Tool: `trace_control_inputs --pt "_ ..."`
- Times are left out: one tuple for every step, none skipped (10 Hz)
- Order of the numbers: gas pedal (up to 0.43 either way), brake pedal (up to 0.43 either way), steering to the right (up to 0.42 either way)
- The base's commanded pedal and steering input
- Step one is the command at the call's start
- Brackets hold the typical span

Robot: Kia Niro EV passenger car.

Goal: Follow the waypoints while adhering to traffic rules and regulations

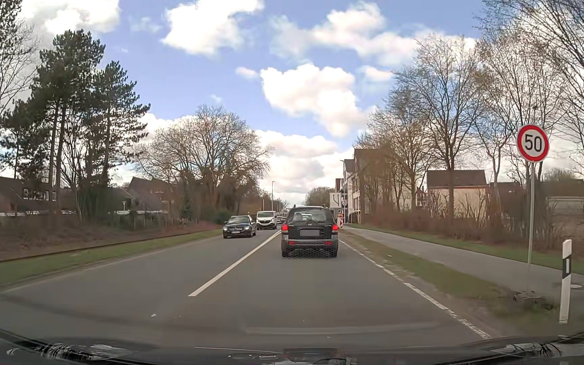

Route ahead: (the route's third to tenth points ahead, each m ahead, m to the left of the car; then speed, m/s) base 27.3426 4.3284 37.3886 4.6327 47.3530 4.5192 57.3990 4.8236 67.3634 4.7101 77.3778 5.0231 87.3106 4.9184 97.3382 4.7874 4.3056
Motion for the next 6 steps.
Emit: trace_control_inputs --pt "0.197 0.000 0.000" --pt "0.197 0.000 0.000" --pt "0.189 0.000 0.000" --pt "0.177 0.000 0.000" --pt "0.177 0.000 0.000" --pt "0.177 0.000 0.000"
